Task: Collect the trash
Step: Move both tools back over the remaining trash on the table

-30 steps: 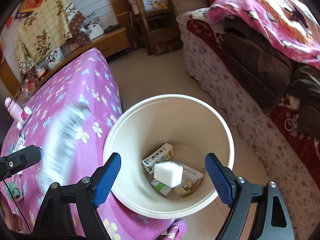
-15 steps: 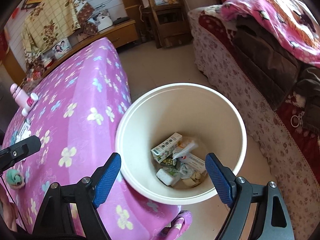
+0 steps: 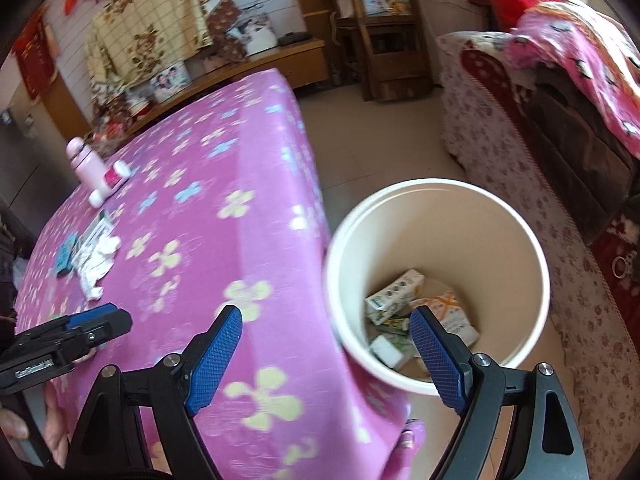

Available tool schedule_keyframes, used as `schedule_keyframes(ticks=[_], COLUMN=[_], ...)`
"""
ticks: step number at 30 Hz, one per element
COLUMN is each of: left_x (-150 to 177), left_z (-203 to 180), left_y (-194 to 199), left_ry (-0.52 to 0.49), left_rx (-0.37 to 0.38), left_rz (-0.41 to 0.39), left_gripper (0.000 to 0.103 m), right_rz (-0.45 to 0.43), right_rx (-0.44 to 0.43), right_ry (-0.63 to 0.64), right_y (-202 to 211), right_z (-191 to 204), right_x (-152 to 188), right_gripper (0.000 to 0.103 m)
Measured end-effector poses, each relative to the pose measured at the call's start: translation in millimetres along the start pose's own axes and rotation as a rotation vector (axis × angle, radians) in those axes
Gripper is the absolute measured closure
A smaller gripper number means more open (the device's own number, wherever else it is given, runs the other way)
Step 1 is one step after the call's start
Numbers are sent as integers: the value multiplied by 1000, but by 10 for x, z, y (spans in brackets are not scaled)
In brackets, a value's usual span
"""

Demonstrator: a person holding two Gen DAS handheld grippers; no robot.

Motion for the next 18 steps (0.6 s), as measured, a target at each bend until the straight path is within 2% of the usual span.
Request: schedule_keyframes(ticks=[3, 6, 11, 15, 18], left_x=[148, 362, 778, 1035, 1146], left_z=[302, 520, 939, 1335, 1529], left_y=[66, 225, 585, 864, 1032], left_ry=[41, 29, 15, 46, 66], left_rx=[-6, 7, -30, -67, -61], left_rz=[27, 51, 81, 74, 56], left_gripper=[49, 49, 49, 49, 49], right_rz=[5, 9, 13, 23, 35], right_rx=[-18, -48, -92, -129, -148], right_ry=[36, 68, 141, 191, 230], right_y=[-15, -9, -11, -49, -105], right_z=[219, 418, 839, 1145, 1393], right_x=[9, 14, 34, 61, 74], right_gripper=[19, 19, 19, 19, 19])
Point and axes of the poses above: each gripper's, at about its wrist camera, not at the fingertips, and y roughly against the way its jaws point, z to its left, x to its underside, the point moved 5 cm from there along -y, roughly the way its jaws point, and after that the axes turned 10 degrees about z, right-handed, at the moved point
